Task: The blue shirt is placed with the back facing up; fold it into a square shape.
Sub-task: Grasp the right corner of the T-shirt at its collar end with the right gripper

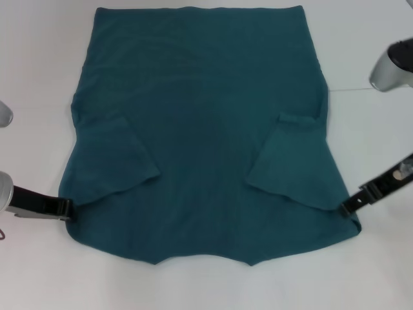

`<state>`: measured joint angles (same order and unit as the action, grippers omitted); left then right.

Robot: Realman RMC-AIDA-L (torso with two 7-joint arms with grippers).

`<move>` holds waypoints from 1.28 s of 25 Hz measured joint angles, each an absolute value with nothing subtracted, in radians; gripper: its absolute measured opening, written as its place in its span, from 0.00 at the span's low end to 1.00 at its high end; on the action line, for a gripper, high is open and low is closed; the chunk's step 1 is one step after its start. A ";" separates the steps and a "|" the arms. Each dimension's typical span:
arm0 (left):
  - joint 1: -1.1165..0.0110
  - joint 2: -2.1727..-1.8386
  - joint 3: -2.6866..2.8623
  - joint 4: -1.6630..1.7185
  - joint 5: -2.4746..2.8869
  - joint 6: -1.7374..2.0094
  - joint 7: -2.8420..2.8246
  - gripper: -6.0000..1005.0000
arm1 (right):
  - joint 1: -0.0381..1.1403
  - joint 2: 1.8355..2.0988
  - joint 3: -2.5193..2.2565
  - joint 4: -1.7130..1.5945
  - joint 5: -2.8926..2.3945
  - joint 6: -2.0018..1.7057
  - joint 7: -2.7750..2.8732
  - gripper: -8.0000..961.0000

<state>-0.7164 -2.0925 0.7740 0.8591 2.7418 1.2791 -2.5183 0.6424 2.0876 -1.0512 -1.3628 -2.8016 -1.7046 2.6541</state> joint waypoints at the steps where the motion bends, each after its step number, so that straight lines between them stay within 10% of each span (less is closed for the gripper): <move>1: -0.717 -2.092 0.774 0.859 2.742 1.280 -2.517 0.03 | 0.637 2.089 -1.052 -1.363 -2.820 -1.705 2.671 0.94; 32: -0.726 -2.090 0.773 0.856 2.744 1.273 -2.506 0.03 | 0.592 2.097 -1.087 -1.170 -2.834 -1.492 2.740 0.82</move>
<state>-0.7256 -2.0896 0.7732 0.8560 2.7442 1.2731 -2.5060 0.5923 2.0966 -1.0873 -1.1697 -2.8339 -1.4925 2.7396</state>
